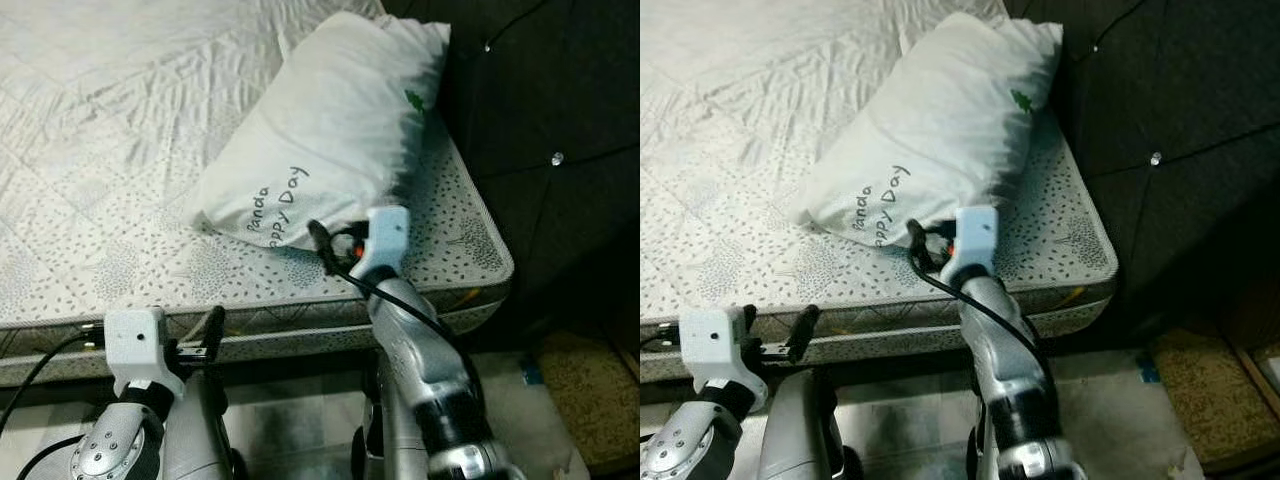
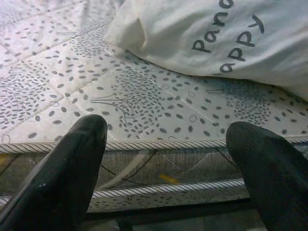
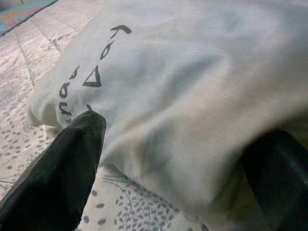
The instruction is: Clean up the room
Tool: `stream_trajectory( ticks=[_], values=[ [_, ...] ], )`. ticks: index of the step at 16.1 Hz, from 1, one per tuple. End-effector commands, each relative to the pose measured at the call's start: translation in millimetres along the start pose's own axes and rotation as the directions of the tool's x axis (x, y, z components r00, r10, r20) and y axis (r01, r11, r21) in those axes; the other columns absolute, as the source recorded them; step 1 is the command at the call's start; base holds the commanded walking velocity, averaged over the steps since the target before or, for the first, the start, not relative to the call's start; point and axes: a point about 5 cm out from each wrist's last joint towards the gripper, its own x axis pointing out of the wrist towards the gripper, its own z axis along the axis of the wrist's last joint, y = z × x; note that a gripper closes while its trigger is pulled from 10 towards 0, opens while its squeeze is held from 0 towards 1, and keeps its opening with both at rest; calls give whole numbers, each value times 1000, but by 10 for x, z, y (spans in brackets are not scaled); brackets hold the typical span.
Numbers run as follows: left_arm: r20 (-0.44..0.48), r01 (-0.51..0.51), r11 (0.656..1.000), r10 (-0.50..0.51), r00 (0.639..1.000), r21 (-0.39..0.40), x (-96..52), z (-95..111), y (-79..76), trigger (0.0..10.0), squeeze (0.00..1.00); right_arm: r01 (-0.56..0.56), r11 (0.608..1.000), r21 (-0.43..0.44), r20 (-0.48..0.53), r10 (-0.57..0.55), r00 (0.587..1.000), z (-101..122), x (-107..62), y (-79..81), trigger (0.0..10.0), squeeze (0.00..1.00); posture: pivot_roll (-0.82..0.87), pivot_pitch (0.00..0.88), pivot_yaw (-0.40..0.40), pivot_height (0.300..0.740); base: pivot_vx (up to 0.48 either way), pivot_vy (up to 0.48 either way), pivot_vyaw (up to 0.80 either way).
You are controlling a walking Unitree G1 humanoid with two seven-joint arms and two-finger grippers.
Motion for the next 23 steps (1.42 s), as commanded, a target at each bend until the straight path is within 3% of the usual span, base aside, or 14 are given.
stream_trajectory(
  ticks=[1, 6, 8, 9, 10, 14, 19, 23],
  values=[
    [-16, -14, 1000, 15, 1000, 5, -40, -11, 20, 10000, 0, -7, 1000, 14, 4, 7, 1000, -2, 48, 84, 10000, 0, 20, 250, -23, 535, 0, 0, 0],
    [-16, -13, 1000, 13, 1000, 7, -15, 15, 17, 10000, 0, 47, 996, -78, 47, -43, 998, 117, 332, 316, 10000, 0, 44, 265, -16, 535, 0, 0, 0],
    [-10, -8, 1000, 8, 1000, 11, -16, 40, 6, 10000, 0, 80, 991, -105, 60, -74, 995, 124, 396, 382, 10000, 0, 58, 232, -16, 535, 0, 0, 0],
    [-5, -13, 1000, 13, 1000, 12, -10, 52, 16, 10000, 0, 98, 989, -113, 56, -93, 994, 124, 417, 383, 7765, 0, 61, 226, -18, 535, 0, 0, 0],
    [-4, -26, 1000, 26, 1000, 8, 4, 57, 35, 10000, 0, 128, 988, -92, 55, -123, 991, 135, 447, 366, 0, 0, 59, 241, -17, 535, 0, 0, 0],
    [-5, -28, 1000, 28, 1000, 9, -52, 54, 13, 10000, 0, 160, 984, -74, 73, -155, 985, 196, 513, 365, 0, 0, 94, 225, -28, 535, 0, 0, 0],
    [-5, -47, 999, 47, 999, 21, -89, 78, 59, 10000, 0, 121, 992, -29, 102, -117, 988, 295, 577, 516, 0, 0, 106, 222, -20, 535, 0, 0, 0],
    [-4, -39, 999, 39, 999, 18, -79, 81, 35, 10000, 0, 126, 991, -33, 105, -122, 987, 292, 580, 459, 0, 0, 101, 226, -22, 535, 0, 0, 0]
  ],
)
